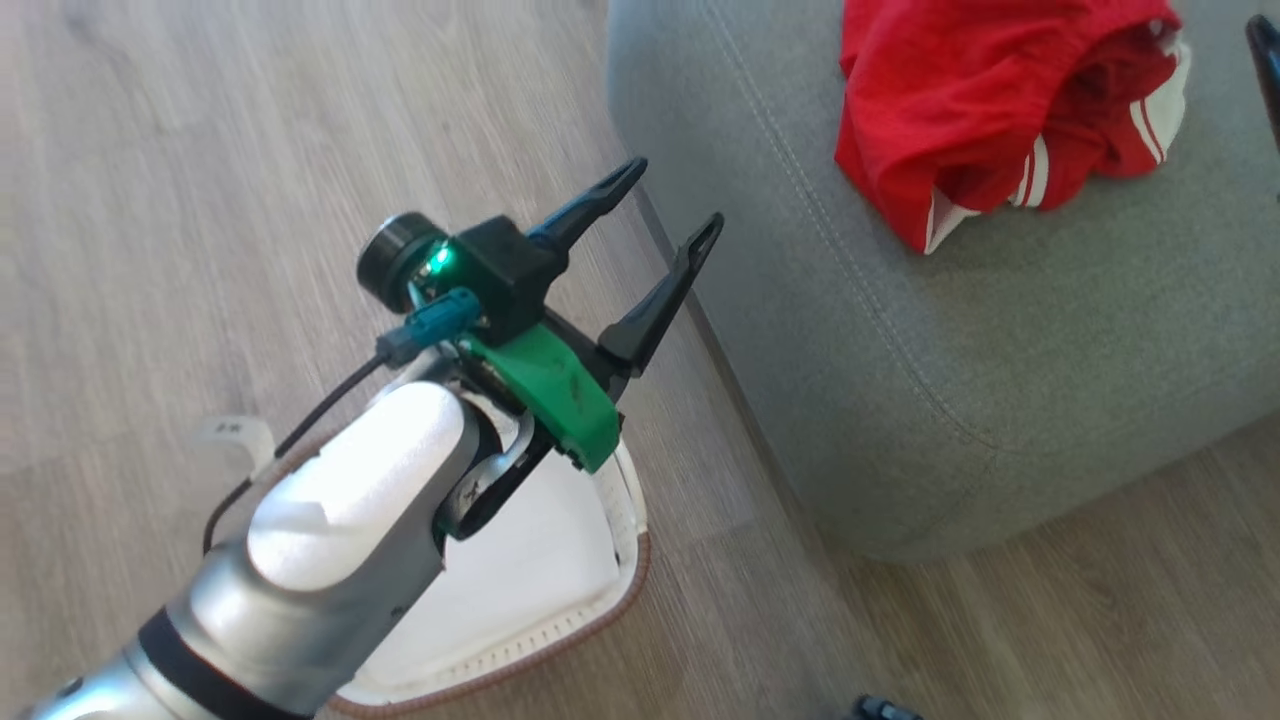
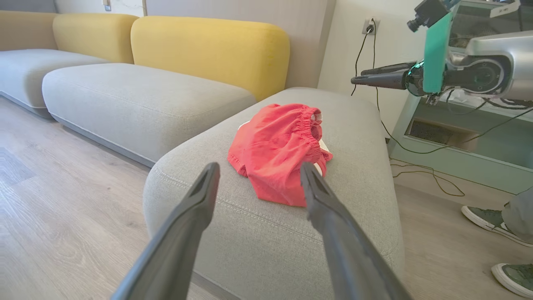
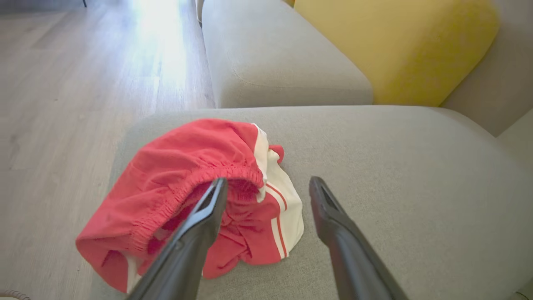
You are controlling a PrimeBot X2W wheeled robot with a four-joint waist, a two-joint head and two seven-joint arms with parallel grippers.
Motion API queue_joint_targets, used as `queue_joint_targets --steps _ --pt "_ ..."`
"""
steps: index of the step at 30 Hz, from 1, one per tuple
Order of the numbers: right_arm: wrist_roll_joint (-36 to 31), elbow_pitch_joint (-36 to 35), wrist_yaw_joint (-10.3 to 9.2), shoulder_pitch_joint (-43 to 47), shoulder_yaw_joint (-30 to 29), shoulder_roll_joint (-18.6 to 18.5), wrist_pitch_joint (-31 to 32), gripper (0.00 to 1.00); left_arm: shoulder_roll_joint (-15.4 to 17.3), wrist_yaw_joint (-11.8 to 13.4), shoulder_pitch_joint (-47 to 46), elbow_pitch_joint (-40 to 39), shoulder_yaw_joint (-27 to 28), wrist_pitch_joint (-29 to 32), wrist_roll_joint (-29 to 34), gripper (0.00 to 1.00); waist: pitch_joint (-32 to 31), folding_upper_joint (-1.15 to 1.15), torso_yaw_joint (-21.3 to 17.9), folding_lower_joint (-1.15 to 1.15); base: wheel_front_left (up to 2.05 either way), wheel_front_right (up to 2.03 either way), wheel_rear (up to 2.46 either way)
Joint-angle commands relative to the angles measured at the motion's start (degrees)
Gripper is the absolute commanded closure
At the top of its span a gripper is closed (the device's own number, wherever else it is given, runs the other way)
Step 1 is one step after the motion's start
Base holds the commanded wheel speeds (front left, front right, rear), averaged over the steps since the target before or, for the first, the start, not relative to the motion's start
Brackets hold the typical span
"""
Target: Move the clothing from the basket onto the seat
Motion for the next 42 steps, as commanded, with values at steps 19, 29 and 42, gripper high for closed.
queue_joint_targets --steps 19,29,42 --pt "-8.56 -19.59 0.40 22.49 -19.07 0.10 -10.45 0.00 2.71 4.78 6.36 -0.80 6.44 -4.88 -4.32 0.00 -10.18 0.00 10.47 0.00 0.00 0.00 0.00" --pt "-16.08 -33.78 0.40 37.44 -29.70 10.20 -8.96 0.00 5.46 8.19 12.49 -0.53 10.13 -6.97 -6.23 0.00 -12.67 0.00 16.09 0.00 0.00 0.00 0.00" --pt "-21.94 -43.90 0.40 49.68 -33.41 21.19 -8.71 0.00 7.34 11.53 21.42 -1.63 16.87 -8.65 -6.01 0.00 -14.82 0.00 21.78 0.00 0.00 0.00 0.00"
